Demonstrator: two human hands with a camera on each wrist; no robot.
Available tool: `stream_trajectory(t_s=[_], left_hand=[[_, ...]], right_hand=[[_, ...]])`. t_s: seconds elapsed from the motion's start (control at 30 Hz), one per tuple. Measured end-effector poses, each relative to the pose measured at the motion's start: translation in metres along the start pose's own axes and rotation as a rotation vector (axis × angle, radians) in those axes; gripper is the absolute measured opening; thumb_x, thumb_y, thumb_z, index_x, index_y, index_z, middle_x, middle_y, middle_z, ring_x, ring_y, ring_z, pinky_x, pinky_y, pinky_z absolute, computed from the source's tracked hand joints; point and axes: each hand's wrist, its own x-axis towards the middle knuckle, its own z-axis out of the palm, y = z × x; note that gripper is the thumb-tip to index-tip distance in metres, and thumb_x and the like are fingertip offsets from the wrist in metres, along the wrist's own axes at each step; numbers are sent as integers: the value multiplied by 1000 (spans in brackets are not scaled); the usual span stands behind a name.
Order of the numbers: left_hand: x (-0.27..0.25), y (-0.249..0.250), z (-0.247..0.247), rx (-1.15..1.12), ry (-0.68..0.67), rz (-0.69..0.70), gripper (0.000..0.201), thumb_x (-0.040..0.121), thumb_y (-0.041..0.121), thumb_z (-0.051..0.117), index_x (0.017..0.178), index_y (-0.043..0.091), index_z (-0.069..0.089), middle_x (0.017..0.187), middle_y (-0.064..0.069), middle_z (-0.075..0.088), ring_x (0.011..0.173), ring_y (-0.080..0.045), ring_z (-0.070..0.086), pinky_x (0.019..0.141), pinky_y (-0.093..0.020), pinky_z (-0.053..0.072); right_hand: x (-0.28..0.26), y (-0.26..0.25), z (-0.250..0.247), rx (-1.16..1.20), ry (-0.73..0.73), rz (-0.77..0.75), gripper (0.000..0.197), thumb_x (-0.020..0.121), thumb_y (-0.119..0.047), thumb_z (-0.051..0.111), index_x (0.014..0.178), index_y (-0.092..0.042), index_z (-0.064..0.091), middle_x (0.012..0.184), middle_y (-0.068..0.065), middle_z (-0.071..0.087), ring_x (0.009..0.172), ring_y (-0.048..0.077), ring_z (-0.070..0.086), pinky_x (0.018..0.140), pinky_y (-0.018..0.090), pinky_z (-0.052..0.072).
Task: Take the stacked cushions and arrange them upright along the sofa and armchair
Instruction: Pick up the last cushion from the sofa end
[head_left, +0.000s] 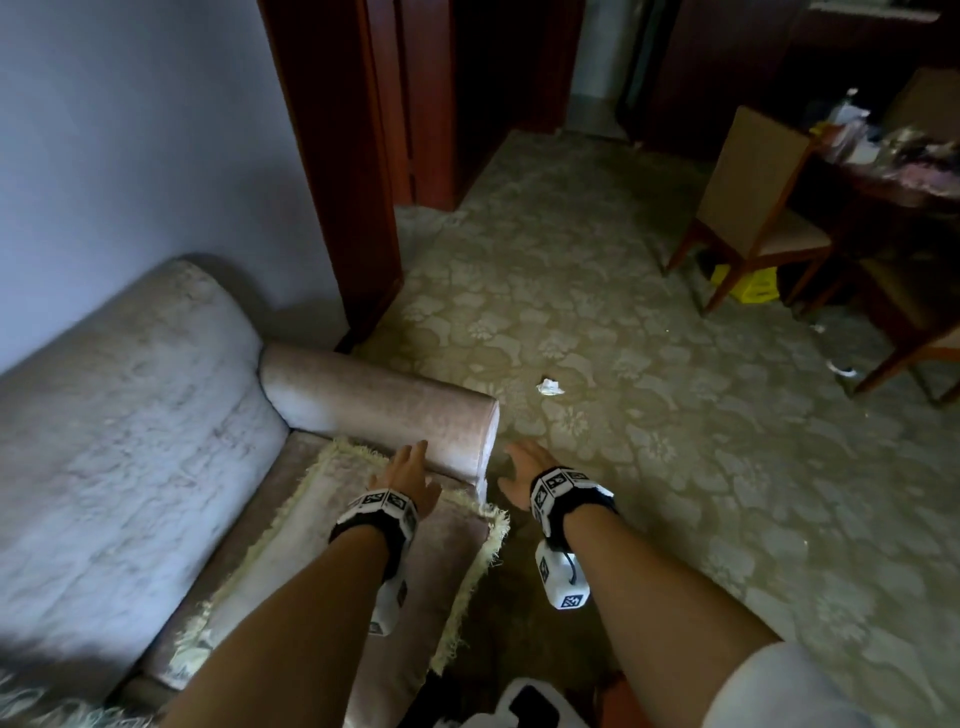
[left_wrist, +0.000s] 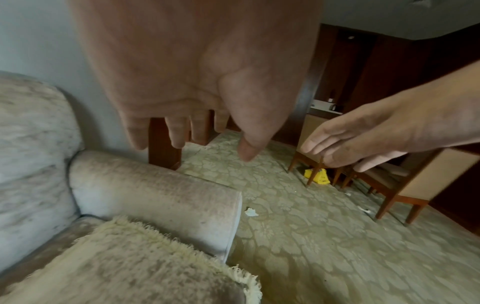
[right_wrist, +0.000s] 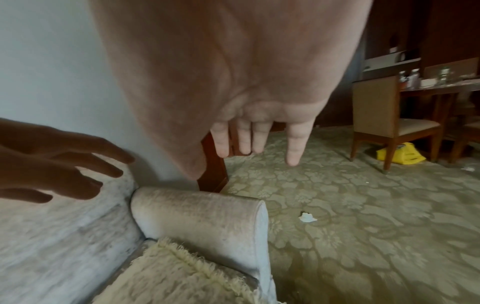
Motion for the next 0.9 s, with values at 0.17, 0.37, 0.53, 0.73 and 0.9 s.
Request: stream_trajectory(t_s=[0.17,0.37,0.53,0.73,0.9], left_hand=[[8,-46,-14,-43,20,-148,73,93,39,50,152,25,10,159,-2,16,143,-29,25,112,-58,24],[-2,-87,-8,-117,26,-355,72,94,42,48,153,26,8,159,-1,15,144,-27,22,113,-57,22],[-17,-98,2,-193,103,-525,73,93,41,50,152,25,10,159,-1,15,144,-25,22,113,-57,22],[-35,-100,37,-294,152,-739,71,93,37,50,152,27,12,159,0,15,145,-24,22,114,-56,23],[-54,-88,83,-366,146,-838,70,92,35,51,151,27,14,160,0,15,144,-25,23,113,-55,25]], right_hand=[[51,-42,9,-39,-53,-173,60,95,-30,57,148,-13,33,156,9,27,143,28,28,114,42,32],[94,-83,33,-180,-223,-340,65,94,-37,56,150,-15,29,156,8,25,142,29,29,113,45,33],[118,-108,45,-281,-306,-509,65,94,-35,57,151,-17,30,156,8,28,141,31,32,113,43,33],[136,-111,71,-451,-415,-727,63,97,-34,50,153,-20,23,162,2,16,149,22,15,120,37,19],[132,-97,101,-608,-504,-870,62,96,-32,51,151,-21,26,160,2,19,147,24,17,118,47,20]])
